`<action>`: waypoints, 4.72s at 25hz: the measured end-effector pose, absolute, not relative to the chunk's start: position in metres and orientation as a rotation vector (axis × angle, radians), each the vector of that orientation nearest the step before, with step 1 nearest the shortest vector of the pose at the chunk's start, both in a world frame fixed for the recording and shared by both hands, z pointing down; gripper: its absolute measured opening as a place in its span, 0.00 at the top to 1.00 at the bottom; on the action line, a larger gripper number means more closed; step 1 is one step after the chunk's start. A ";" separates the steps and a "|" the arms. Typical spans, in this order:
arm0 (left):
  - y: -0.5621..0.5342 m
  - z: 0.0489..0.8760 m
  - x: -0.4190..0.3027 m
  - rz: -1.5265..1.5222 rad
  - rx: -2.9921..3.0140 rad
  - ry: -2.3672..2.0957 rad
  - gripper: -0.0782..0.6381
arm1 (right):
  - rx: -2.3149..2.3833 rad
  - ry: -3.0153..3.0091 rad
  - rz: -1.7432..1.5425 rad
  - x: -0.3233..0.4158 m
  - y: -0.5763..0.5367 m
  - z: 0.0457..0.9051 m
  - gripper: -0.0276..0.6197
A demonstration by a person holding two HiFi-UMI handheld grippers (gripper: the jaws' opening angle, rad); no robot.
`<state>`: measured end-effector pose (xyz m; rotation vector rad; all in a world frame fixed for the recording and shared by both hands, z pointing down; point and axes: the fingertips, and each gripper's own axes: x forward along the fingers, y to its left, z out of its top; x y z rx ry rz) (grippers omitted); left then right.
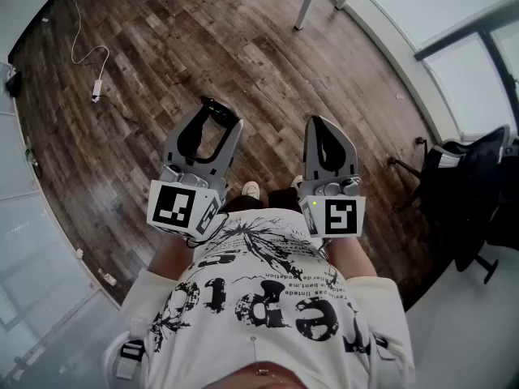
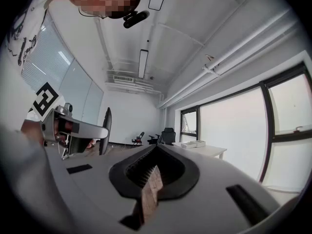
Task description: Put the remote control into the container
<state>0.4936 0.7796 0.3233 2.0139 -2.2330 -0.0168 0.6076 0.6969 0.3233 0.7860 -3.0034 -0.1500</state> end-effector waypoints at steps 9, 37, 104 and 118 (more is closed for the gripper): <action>0.783 0.320 0.490 -0.087 2.034 -2.225 0.56 | 0.807 -3.009 -0.086 0.606 0.700 0.320 0.95; 0.587 0.303 0.432 -0.002 1.785 -2.410 0.56 | 0.550 -3.077 0.203 0.529 0.464 0.334 0.95; 0.209 0.291 -0.133 0.079 1.850 -2.399 0.56 | 0.751 -3.022 0.141 -0.011 0.067 0.312 0.95; -0.006 0.299 -0.216 0.043 2.304 -1.988 0.56 | 1.288 -2.781 0.111 -0.053 -0.081 0.324 0.95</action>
